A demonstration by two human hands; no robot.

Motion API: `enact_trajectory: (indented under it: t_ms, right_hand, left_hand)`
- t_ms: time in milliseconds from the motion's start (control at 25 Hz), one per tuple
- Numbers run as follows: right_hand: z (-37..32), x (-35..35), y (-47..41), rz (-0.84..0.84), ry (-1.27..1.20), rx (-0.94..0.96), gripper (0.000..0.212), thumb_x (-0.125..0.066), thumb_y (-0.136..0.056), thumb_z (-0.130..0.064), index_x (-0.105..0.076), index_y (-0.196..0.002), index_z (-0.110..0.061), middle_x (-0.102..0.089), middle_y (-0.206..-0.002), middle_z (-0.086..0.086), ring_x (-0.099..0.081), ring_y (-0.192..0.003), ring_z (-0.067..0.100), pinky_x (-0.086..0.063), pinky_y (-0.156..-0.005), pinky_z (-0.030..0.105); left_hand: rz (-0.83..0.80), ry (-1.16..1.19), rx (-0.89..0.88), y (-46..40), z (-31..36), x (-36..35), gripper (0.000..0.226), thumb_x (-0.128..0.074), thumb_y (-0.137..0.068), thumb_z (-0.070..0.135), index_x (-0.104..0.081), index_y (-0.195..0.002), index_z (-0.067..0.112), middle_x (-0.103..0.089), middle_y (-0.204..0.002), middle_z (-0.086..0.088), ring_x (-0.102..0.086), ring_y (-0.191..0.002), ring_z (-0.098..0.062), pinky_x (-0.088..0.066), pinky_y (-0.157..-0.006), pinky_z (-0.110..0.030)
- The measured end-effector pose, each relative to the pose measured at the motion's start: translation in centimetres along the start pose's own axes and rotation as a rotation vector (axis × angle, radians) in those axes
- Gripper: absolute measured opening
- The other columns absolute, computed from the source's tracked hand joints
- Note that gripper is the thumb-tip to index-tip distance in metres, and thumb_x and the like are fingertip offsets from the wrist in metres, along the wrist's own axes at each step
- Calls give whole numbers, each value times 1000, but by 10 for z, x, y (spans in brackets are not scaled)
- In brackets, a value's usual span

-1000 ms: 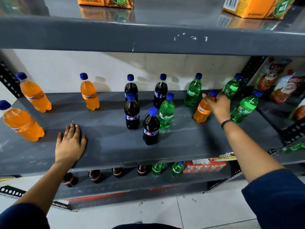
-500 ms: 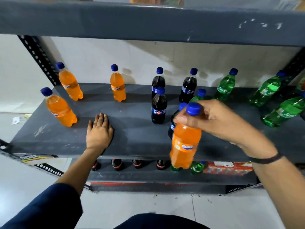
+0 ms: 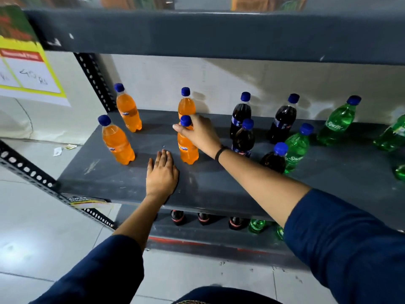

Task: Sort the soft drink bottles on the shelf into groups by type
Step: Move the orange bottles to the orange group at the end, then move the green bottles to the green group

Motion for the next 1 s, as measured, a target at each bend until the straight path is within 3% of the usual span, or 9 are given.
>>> enact_trajectory:
  t_ms: [240, 360, 480, 600, 720, 800, 920, 1000]
  right_hand:
    - [9, -4, 2, 27, -17, -41, 40, -65, -85, -39, -55, -95, -1, -61, -81, 10, -60, -76, 26, -42, -63, 28]
    - [-2, 18, 27, 13, -31, 41, 50, -71, -81, -35, -55, -119, -7, -65, -114, 11, -59, -108, 25, -48, -88, 34]
    - [-11, 68, 83, 252, -139, 240, 42, -68, -85, -26, -57, -122, -10, -59, -124, 2, -56, -116, 16, -50, -95, 31]
    - [8, 133, 149, 598, 7, 441, 22, -59, -92, -22, -63, -111, -10, -58, -110, -2, -59, -100, 14, -52, -86, 27]
    - [53, 189, 177, 779, 97, 309, 21, -56, -93, -22, -60, -110, -9, -56, -106, -1, -53, -99, 11, -47, -85, 25]
    - [93, 213, 171, 741, 45, 57, 38, -62, -89, -27, -51, -121, -10, -54, -119, 7, -49, -108, 11, -43, -91, 22]
    - [147, 207, 153, 400, -178, -285, 76, -76, -76, -23, -32, -138, -16, -43, -137, 5, -42, -124, 13, -37, -100, 27]
    - [168, 188, 146, 217, -187, -339, 91, -81, -69, -20, -25, -141, -14, -41, -139, 5, -41, -127, 14, -36, -104, 30]
  left_hand:
    - [-22, -6, 7, 0, 1, -3, 55, -27, -98, 25, -17, -146, 2, -18, -157, -16, -11, -147, -25, -7, -121, -45]
    - [-23, 26, 72, 9, 7, 2, 56, -29, -99, 28, -16, -145, 0, -18, -156, -20, -12, -147, -29, -9, -121, -44]
    - [-8, 83, 71, 51, 47, 0, 63, -32, -98, 35, -13, -145, -3, -17, -155, -25, -12, -146, -35, -11, -120, -44]
    - [-23, 111, -182, 87, 108, -12, 64, -31, -96, 35, -16, -144, -3, -19, -154, -25, -14, -145, -36, -11, -120, -44]
    - [-28, 92, -241, 54, 138, -13, 64, -32, -95, 30, -8, -146, -1, -12, -157, -22, -7, -147, -31, -3, -121, -40]
    - [-53, 75, -197, 24, 143, -13, 63, -33, -96, 28, -7, -146, -2, -10, -158, -21, -6, -147, -30, -2, -121, -41]
    - [-114, 30, -209, 7, 141, -26, 61, -33, -96, 28, -11, -146, 0, -11, -158, -18, -8, -147, -28, -4, -121, -41]
    - [-106, 38, -224, 6, 141, -31, 60, -35, -95, 28, -16, -146, 1, -14, -158, -17, -11, -147, -28, -6, -121, -41]
Point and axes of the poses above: each hand's wrist, its own y-axis away from the middle knuckle, its own x-axis out of the back of the hand, z = x × y, the point moved 4 cm from there along -y, towards the middle knuckle
